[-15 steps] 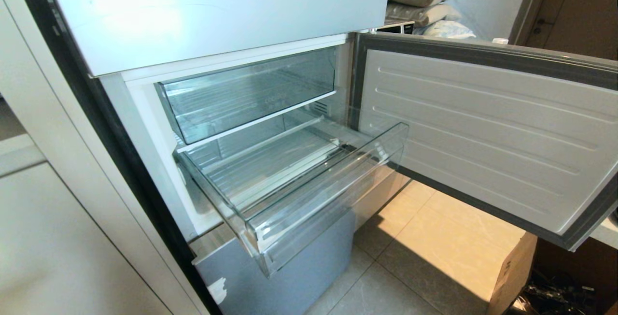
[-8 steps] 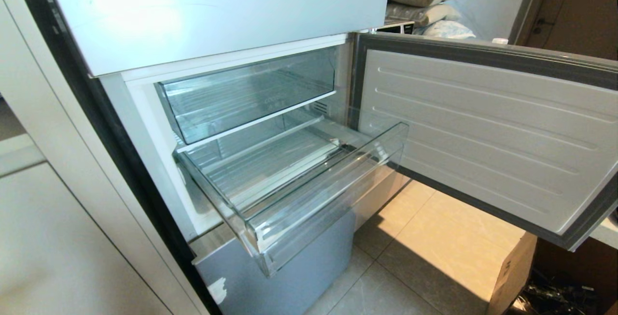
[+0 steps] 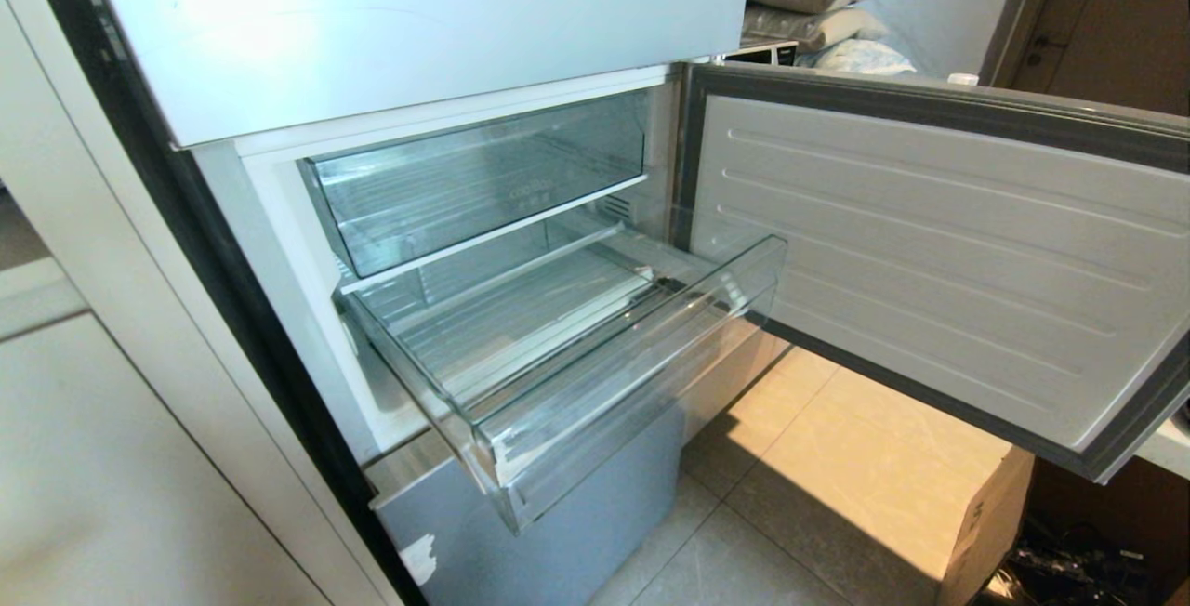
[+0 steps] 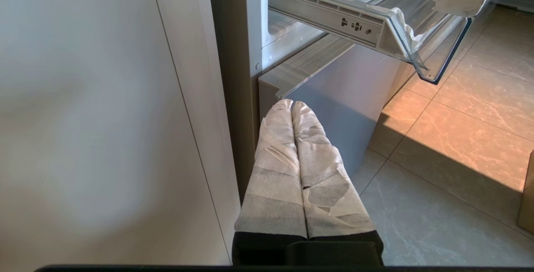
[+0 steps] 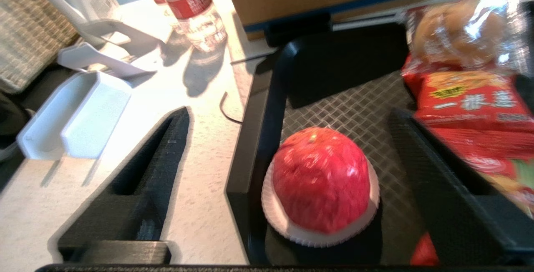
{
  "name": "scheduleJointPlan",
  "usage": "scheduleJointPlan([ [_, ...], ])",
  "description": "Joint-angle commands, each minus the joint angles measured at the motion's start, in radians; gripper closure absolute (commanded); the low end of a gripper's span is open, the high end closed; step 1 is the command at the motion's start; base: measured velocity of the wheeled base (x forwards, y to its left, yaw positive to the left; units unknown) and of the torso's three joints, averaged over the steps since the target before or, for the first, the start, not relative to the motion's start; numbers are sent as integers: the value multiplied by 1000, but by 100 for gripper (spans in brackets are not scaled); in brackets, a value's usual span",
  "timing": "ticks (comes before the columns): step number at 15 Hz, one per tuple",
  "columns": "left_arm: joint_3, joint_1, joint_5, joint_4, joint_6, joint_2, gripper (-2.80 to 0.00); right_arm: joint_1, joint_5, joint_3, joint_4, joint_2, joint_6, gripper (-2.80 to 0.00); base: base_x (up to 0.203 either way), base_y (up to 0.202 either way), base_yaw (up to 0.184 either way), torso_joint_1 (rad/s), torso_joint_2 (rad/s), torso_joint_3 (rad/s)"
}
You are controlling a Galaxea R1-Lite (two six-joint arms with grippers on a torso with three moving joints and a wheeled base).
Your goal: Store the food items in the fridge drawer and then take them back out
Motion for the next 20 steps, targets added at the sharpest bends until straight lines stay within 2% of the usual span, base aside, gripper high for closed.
scheduleJointPlan([
  [1,2,0,0,0,0,1,0,-8,0,66,-4,-157,3,0,0,0,0,0,0,0],
  [6,2,0,0,0,0,1,0,-114,-4,225,3,-540,8,0,0,0,0,0,0,0],
  [8,2,0,0,0,0,0,0,-110,6,303,4,-728,2,0,0,0,0,0,0,0],
  [9,2,0,0,-1,0,0,0,-64,11,357,4,-814,-13,0,0,0,0,0,0,0],
  [10,2,0,0,0,0,1,0,17,14,410,5,-872,-34,0,0,0,0,0,0,0],
  [11,2,0,0,-1,0,1,0,142,10,468,15,-939,-62,0,0,0,0,0,0,0],
  [13,2,0,0,-1,0,1,0,461,-11,592,83,-1132,-136,0,0,0,0,0,0,0],
  [15,2,0,0,0,0,0,0,711,-43,775,172,-1332,-218,0,0,0,0,0,0,0],
  [16,2,0,0,-1,0,0,0,782,-63,846,236,-1411,-250,0,0,0,0,0,0,0],
  [17,2,0,0,0,0,0,0,811,-92,874,314,-1474,-267,0,0,0,0,0,0,0],
  [20,2,0,0,-1,0,1,0,844,-155,892,662,-1638,-339,0,0,0,0,0,0,0],
])
